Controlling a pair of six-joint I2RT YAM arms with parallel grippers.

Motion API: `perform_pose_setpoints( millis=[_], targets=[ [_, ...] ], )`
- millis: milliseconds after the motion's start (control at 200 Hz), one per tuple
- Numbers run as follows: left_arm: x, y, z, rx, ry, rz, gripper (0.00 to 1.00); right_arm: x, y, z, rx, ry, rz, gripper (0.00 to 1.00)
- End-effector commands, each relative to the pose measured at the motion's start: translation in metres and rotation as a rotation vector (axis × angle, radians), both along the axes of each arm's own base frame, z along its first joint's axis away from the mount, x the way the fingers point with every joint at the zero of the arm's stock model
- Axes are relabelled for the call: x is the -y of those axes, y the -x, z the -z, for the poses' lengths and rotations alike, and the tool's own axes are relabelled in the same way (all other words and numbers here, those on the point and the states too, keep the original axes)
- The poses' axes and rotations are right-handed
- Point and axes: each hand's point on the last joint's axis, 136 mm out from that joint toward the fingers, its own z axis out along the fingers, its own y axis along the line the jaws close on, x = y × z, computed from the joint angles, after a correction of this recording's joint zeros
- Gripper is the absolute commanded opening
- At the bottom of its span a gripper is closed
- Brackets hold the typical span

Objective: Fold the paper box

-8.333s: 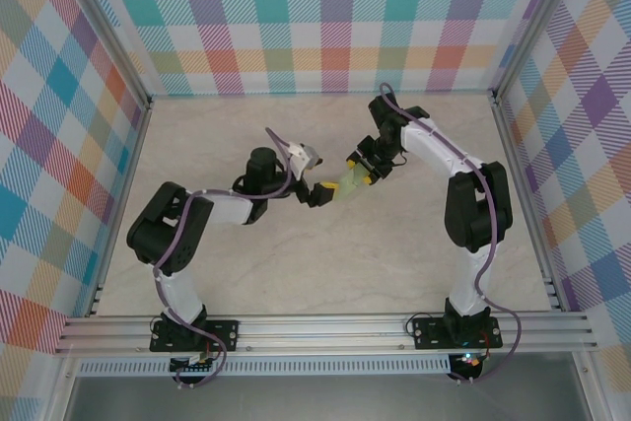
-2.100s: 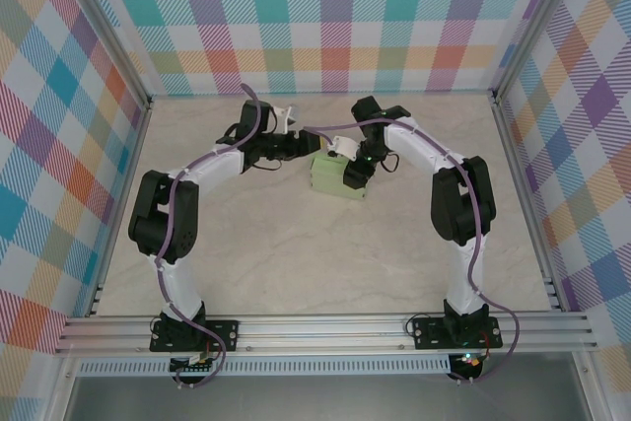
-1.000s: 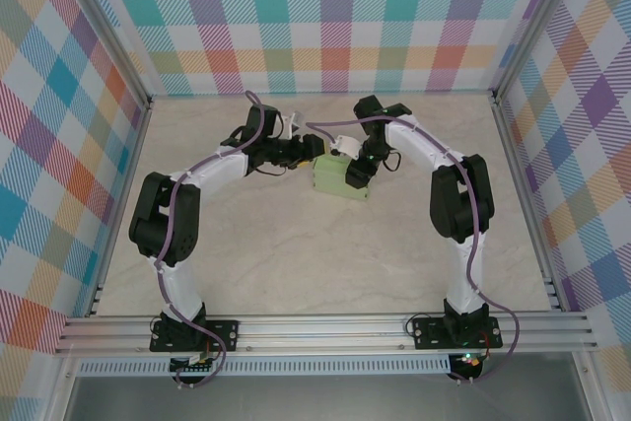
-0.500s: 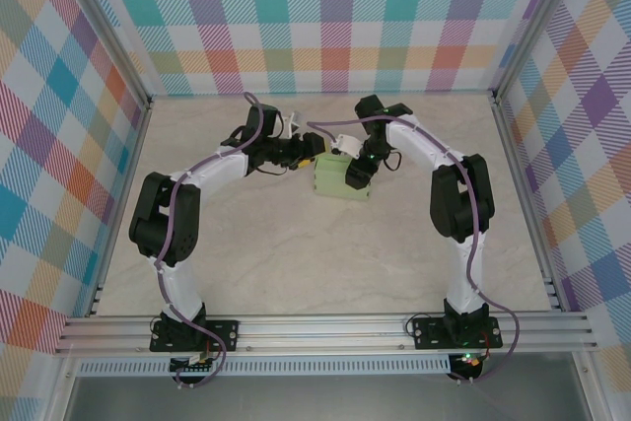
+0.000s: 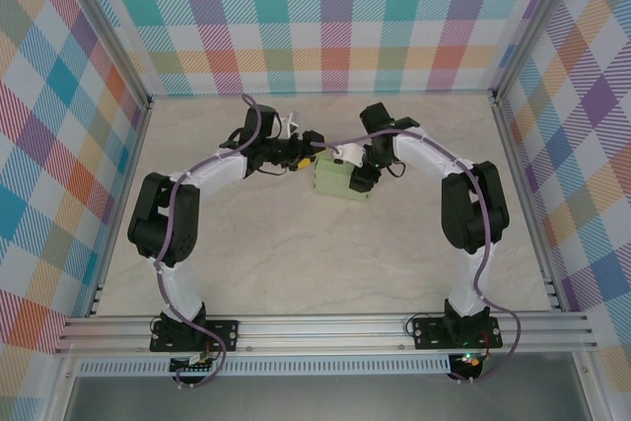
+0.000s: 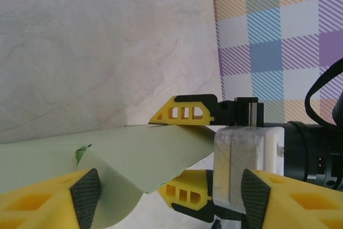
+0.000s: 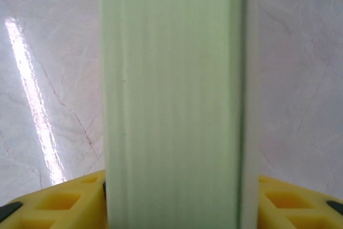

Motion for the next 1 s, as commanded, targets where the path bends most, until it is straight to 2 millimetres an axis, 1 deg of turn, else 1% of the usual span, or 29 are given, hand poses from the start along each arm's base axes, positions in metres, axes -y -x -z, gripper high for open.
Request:
perform_pose_setpoints(
  millis=[0,40,85,155,205,250,330,390,450,525,565,685,735,860,925,995],
  targets=[
    [-0.016,0.013,-0.033,0.158,0.037,0.068,0.80,-0.026,0.028,0.002,-0.016,-0.095,-0.185,0.51],
    [-0.028,0.014,-0.038,0.216,0.008,0.066,0.82,-0.026,0.033,0.002,-0.032,-0.097,-0.204,0.49],
    [-0.038,0.020,-0.046,0.318,-0.029,0.091,0.84,-0.026,0.036,0.001,-0.042,-0.105,-0.223,0.49],
    [-0.050,0.034,-0.054,0.471,-0.094,0.132,0.89,-0.029,0.040,-0.004,-0.048,-0.122,-0.238,0.49],
    [-0.058,0.045,-0.059,0.587,-0.132,0.165,0.90,-0.030,0.042,-0.007,-0.050,-0.133,-0.250,0.49],
    [-0.067,0.052,-0.057,0.683,-0.184,0.169,0.90,-0.031,0.044,-0.011,-0.051,-0.143,-0.262,0.50],
    [-0.087,0.057,-0.049,0.860,-0.300,0.149,0.90,-0.032,0.049,-0.016,-0.063,-0.150,-0.290,0.51],
    [-0.093,0.065,-0.038,1.009,-0.381,0.212,0.90,-0.030,0.053,-0.017,-0.076,-0.143,-0.315,0.53],
    [-0.090,0.079,-0.020,1.083,-0.433,0.360,0.90,-0.028,0.054,-0.016,-0.086,-0.125,-0.336,0.54],
    [-0.087,0.089,0.003,1.085,-0.449,0.516,0.88,-0.025,0.055,-0.013,-0.093,-0.101,-0.349,0.55],
    [-0.085,0.091,0.009,1.083,-0.432,0.559,0.88,-0.023,0.053,-0.012,-0.090,-0.088,-0.345,0.55],
    [-0.070,0.100,0.013,1.132,-0.343,0.594,0.86,-0.023,0.051,-0.014,-0.080,-0.084,-0.335,0.55],
    [-0.063,0.105,0.022,1.145,-0.353,0.617,0.86,-0.023,0.050,-0.016,-0.072,-0.087,-0.326,0.55],
    [-0.043,0.113,0.044,1.146,-0.362,0.663,0.86,-0.027,0.044,-0.022,-0.059,-0.117,-0.282,0.60],
    [-0.035,0.111,0.048,1.162,-0.389,0.669,0.86,-0.030,0.042,-0.028,-0.051,-0.143,-0.256,0.62],
    [-0.030,0.107,0.048,1.168,-0.390,0.666,0.86,-0.032,0.038,-0.034,-0.048,-0.165,-0.219,0.67]
  ],
)
